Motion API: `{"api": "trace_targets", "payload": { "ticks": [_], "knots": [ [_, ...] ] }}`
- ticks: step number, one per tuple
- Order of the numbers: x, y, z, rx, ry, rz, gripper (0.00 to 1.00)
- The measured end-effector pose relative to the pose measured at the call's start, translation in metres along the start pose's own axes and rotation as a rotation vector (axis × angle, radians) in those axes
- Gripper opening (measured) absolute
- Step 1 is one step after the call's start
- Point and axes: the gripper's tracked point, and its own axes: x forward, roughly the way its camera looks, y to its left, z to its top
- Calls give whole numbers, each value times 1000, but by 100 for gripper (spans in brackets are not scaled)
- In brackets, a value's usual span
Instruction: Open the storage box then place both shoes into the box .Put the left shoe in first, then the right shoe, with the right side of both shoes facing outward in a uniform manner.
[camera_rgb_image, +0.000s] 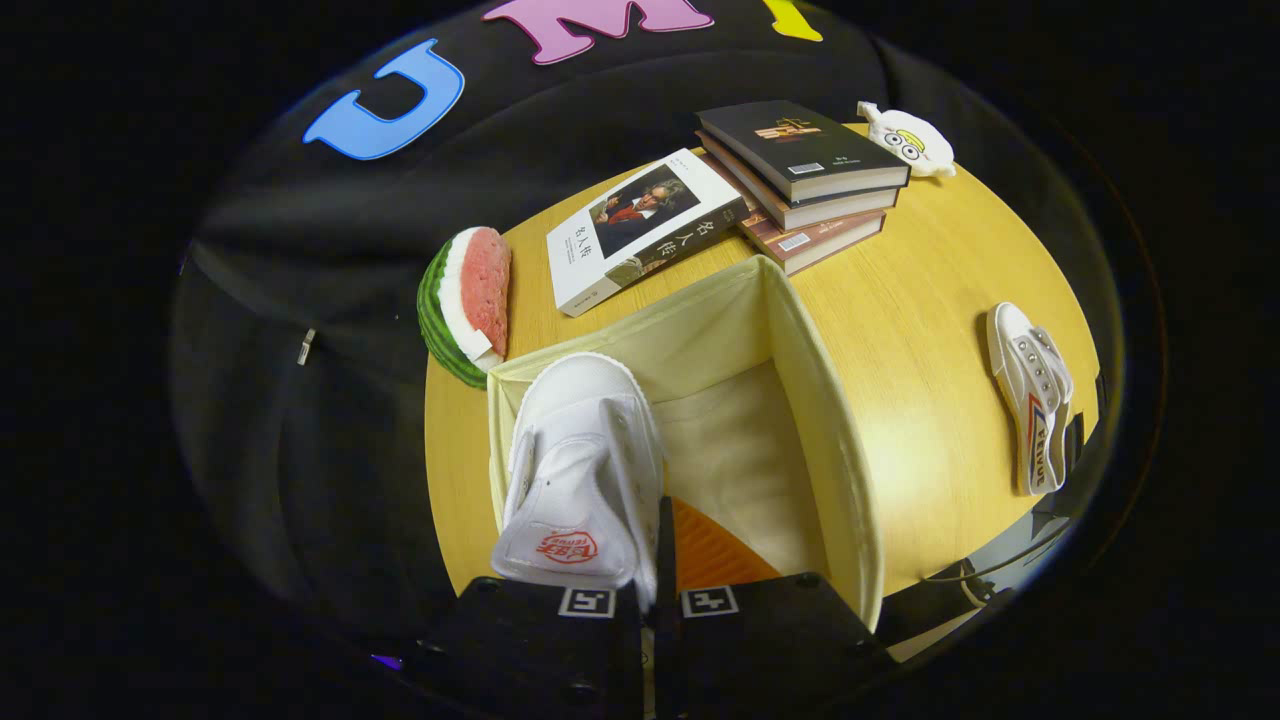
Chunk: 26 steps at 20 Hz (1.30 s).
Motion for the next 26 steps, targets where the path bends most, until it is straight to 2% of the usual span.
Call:
{"api": "trace_targets", "payload": {
  "ticks": [1, 4, 5, 11, 15, 18, 21, 26],
  "knots": [
    [3, 11, -1, 23, 13, 50, 13],
    [-10, 33, 6, 33, 30, 171, 79],
    [-14, 37, 9, 25, 22, 185, 100],
    [-61, 36, 40, -45, -58, 251, 99],
    [-100, -6, 58, -114, -112, 242, 99],
    [-123, -59, 75, -178, -160, 204, 99],
    [-143, -120, 94, -175, -223, 183, 99],
    [-154, -262, 111, -216, -290, -19, 99]
  ]
}}
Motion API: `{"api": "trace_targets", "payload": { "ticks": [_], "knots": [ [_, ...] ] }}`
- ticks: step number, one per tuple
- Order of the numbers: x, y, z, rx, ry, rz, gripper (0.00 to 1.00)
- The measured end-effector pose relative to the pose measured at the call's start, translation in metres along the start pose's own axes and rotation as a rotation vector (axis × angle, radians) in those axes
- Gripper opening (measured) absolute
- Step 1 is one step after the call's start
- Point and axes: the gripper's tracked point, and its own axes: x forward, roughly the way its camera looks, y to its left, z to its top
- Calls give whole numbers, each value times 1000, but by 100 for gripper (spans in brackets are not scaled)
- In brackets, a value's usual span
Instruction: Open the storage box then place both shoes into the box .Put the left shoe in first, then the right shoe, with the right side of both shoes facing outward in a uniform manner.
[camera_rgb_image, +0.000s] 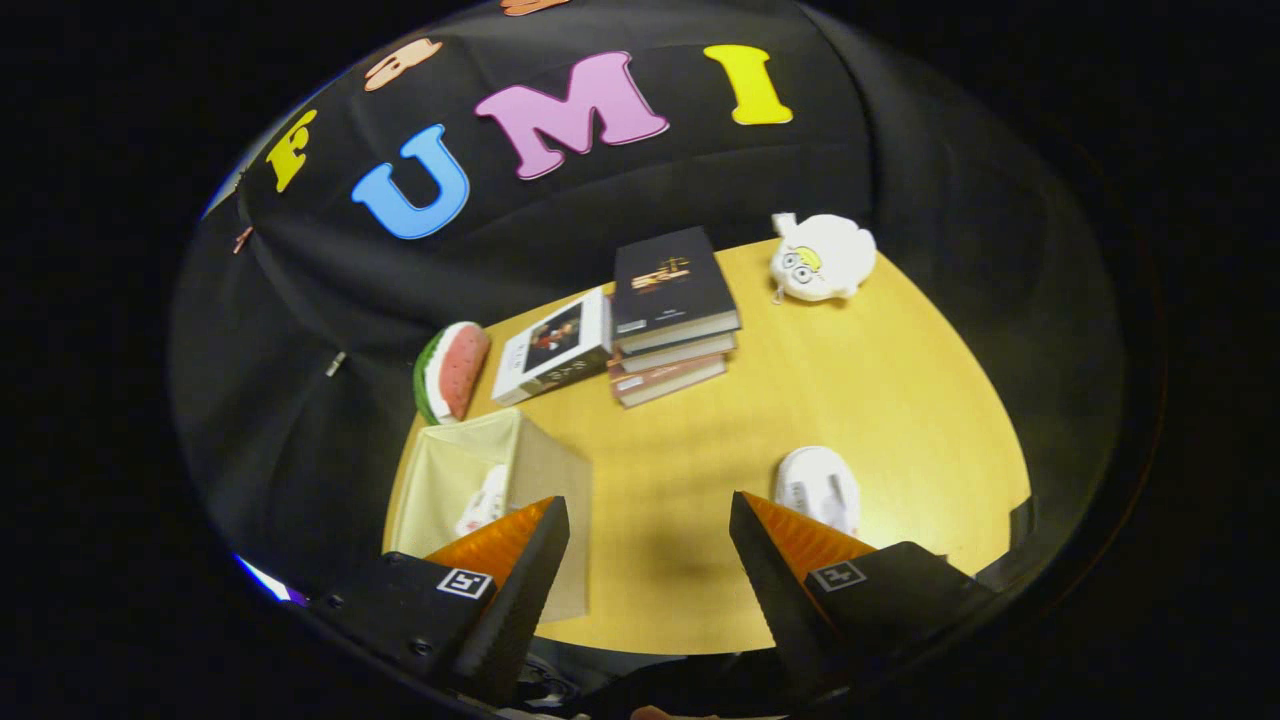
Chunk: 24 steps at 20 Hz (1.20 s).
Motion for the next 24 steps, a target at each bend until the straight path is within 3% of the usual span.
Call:
{"api": "trace_targets", "payload": {
  "ticks": [2, 7, 13, 17, 21, 23, 24],
  "knots": [
    [0, -54, -18, -34, 16, -92, 99],
    [11, -130, -75, -72, 115, -193, 99],
    [57, -159, -130, -108, 238, -191, 91],
    [93, -176, -123, -64, 231, -221, 86],
    [118, -160, -112, 19, 213, -136, 68],
    [117, -163, -111, 25, 218, -151, 39],
    [118, -168, -109, 48, 214, -177, 33]
  ]
}}
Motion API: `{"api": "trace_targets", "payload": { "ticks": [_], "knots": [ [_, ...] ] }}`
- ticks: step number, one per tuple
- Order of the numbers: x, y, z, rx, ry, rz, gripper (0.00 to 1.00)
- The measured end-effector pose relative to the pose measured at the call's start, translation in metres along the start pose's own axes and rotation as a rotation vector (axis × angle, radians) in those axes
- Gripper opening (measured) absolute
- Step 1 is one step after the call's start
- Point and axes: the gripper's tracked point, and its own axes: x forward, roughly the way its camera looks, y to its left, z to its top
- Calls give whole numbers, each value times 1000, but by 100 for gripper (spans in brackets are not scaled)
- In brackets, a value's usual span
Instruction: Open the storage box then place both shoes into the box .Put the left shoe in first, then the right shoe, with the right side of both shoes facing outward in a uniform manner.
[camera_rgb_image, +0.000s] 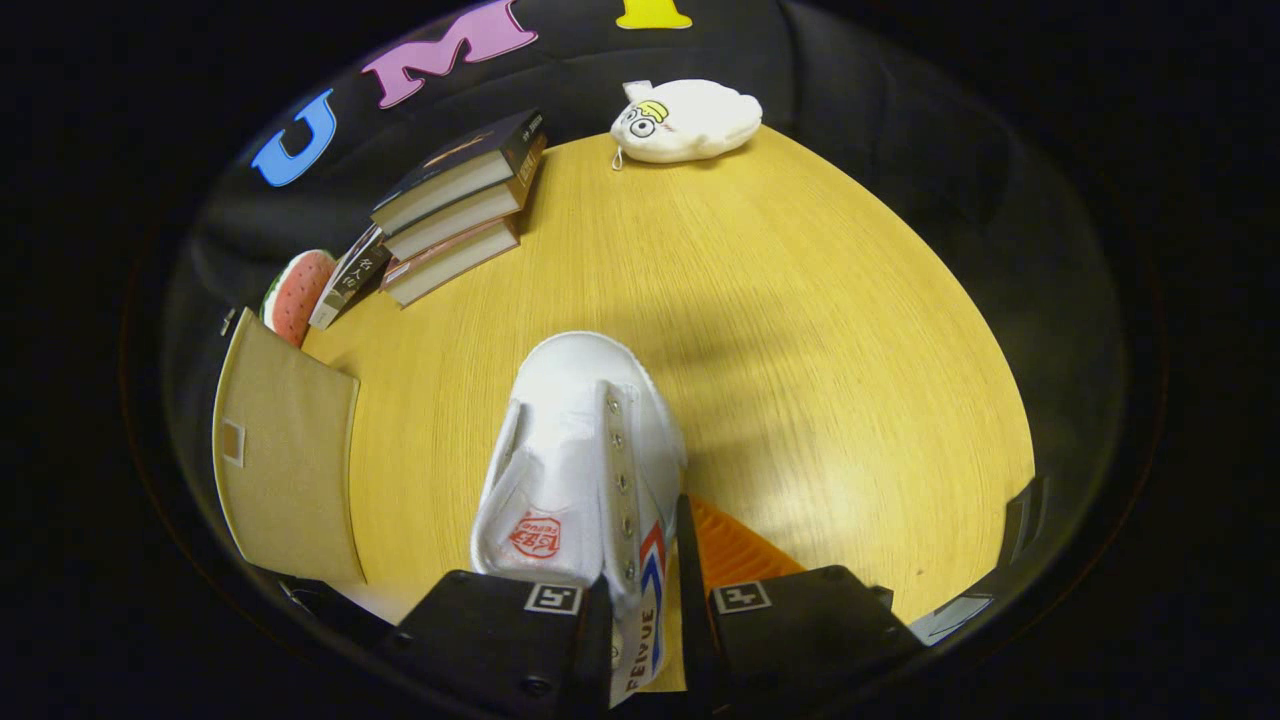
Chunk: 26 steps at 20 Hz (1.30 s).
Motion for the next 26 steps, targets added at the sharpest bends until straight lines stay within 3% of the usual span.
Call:
{"api": "trace_targets", "payload": {
  "ticks": [1, 2, 3, 8, 15, 21, 26],
  "knots": [
    [0, -3, 2, 42, 5, -21, 25],
    [-5, -3, 3, 78, 12, -24, 10],
    [-11, 1, 2, 98, 19, -8, 7],
    [-65, 52, 24, 168, -30, 67, 7],
    [-142, 198, 57, 129, -76, 234, 7],
    [-148, 305, 41, 102, -25, 281, 7],
    [-130, 354, 17, 57, 29, 254, 7]
  ]
}}
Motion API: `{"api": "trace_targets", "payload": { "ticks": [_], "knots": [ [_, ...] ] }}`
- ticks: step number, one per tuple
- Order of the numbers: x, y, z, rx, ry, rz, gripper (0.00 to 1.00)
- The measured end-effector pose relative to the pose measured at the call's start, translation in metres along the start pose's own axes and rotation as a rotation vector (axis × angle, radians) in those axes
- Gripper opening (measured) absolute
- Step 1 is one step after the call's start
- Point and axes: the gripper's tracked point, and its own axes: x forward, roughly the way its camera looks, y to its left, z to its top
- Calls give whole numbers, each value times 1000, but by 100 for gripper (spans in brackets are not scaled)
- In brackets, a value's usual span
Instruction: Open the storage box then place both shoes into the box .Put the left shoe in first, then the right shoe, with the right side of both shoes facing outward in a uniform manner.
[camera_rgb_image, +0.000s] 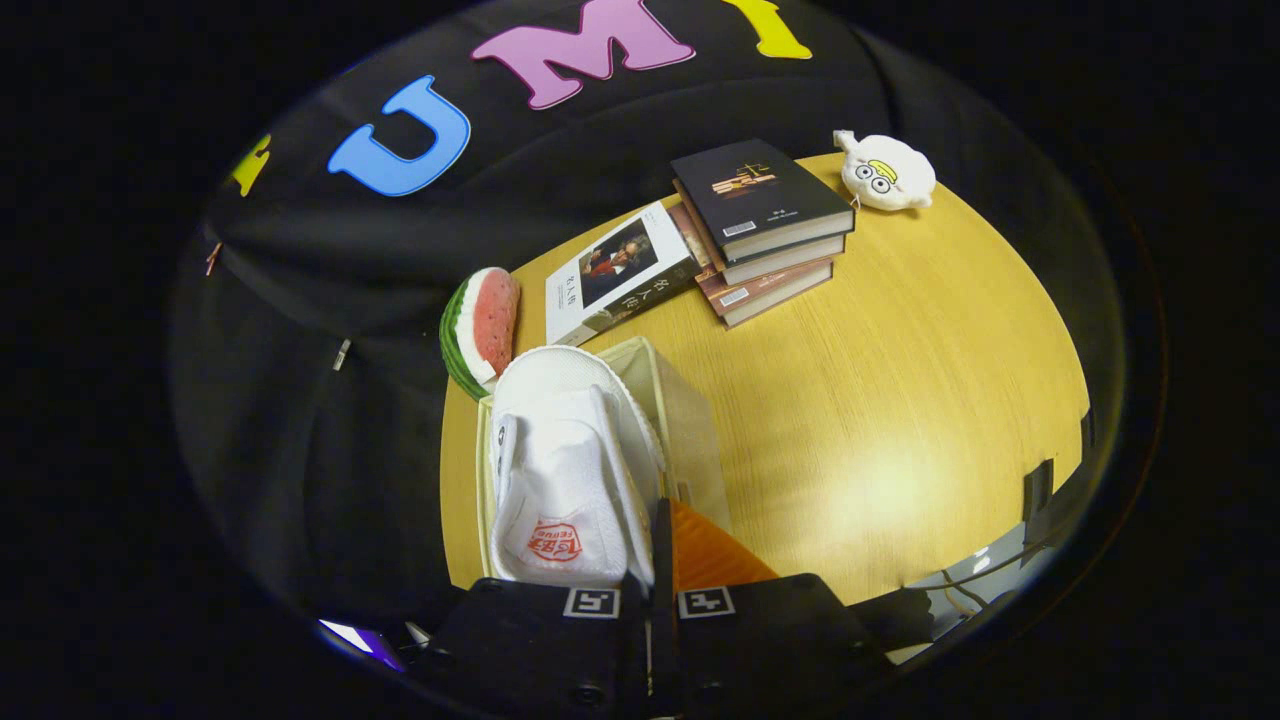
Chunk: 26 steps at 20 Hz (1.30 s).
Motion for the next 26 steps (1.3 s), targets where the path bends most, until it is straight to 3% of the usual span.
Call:
{"api": "trace_targets", "payload": {
  "ticks": [7, 9, 11, 14, 26],
  "knots": [
    [23, 7, -2, -12, 4, -58, 7],
    [26, 13, -2, 13, 12, -32, 8],
    [25, 24, 5, 43, -2, 21, 45],
    [18, 21, 23, 30, -50, 30, 99],
    [9, 16, 17, -10, -60, 27, 99]
  ]
}}
